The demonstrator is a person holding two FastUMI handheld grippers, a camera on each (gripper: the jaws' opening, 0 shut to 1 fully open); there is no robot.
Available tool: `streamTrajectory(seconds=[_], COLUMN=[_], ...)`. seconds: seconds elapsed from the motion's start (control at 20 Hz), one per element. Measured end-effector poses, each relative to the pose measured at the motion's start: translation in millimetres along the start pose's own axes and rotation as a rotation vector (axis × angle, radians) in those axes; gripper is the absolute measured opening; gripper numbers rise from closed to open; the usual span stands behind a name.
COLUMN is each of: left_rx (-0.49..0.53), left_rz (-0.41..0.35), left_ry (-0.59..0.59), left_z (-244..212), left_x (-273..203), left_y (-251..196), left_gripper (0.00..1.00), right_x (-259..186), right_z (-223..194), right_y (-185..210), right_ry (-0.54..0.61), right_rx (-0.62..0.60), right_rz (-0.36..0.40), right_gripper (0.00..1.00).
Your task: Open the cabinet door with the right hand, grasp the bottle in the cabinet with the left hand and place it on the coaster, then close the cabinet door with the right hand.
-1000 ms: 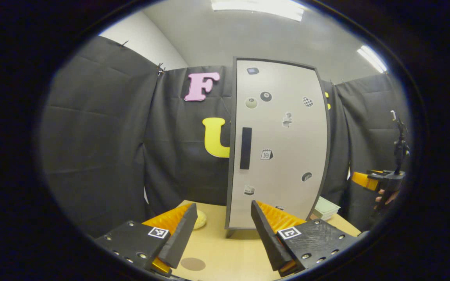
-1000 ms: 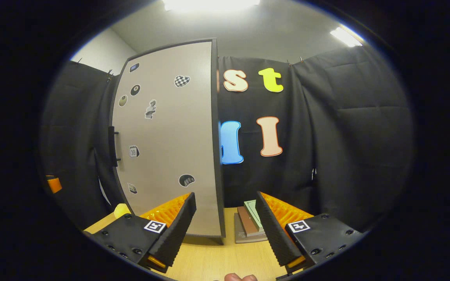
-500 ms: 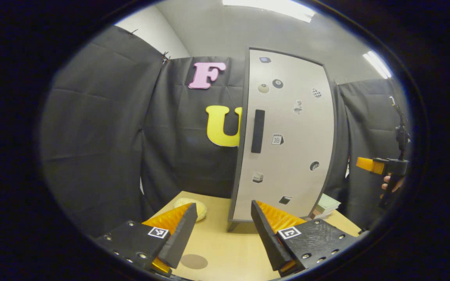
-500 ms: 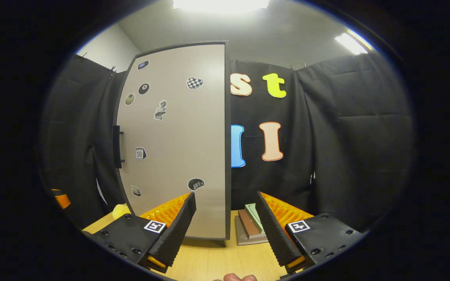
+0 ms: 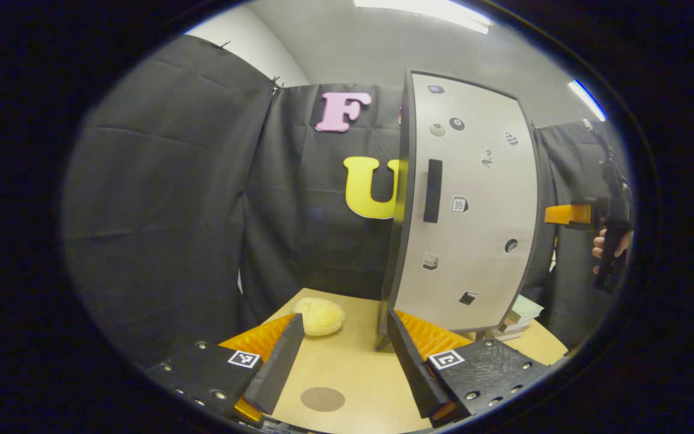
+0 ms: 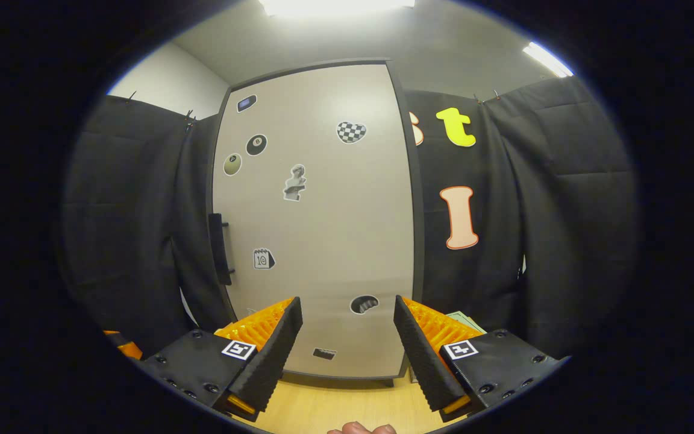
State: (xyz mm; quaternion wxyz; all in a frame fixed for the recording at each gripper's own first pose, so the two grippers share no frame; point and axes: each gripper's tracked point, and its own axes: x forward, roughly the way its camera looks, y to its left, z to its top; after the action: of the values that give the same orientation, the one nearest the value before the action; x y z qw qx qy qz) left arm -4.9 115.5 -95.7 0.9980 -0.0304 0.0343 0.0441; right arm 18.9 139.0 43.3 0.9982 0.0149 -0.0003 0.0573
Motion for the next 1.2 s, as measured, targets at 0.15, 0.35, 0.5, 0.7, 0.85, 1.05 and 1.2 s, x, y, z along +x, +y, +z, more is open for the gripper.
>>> streamTrajectory(seconds=[0.15, 0.35, 0.5, 0.7, 0.85, 1.05, 1.2], left_rx=[-0.04, -0.041, -0.042, -0.059, -0.085, -0.117, -0.118], left_rz=[0.022, 0.075, 0.097, 0.106, 0.126, 0.158, 0.17], left_ry=[0.006, 0.033, 0.052, 0.069, 0.076, 0.085, 0.091], left_z=[-7, -24, -31, -40, -45, -54, -61], left_x=[-5, -9, -18, -23, -23, -20, -23], left_y=[16, 45, 58, 72, 86, 98, 108], left_gripper=[0.86, 0.86, 0.83, 0.83, 0.83, 0.89, 0.89], right_x=[21, 46, 64, 85, 95, 112, 124], right_z=[22, 38, 49, 67, 70, 60, 46], right_y=[23, 65, 101, 142, 173, 204, 210], right_ry=[-0.03, -0.036, -0.046, -0.074, -0.085, -0.052, -0.002], right_rx=[-0.03, -0.066, -0.058, -0.081, -0.101, -0.112, -0.11], right_rz=[0.01, 0.051, 0.107, 0.145, 0.165, 0.153, 0.121], right_gripper=[0.93, 0.93, 0.96, 0.93, 0.96, 0.97, 0.97])
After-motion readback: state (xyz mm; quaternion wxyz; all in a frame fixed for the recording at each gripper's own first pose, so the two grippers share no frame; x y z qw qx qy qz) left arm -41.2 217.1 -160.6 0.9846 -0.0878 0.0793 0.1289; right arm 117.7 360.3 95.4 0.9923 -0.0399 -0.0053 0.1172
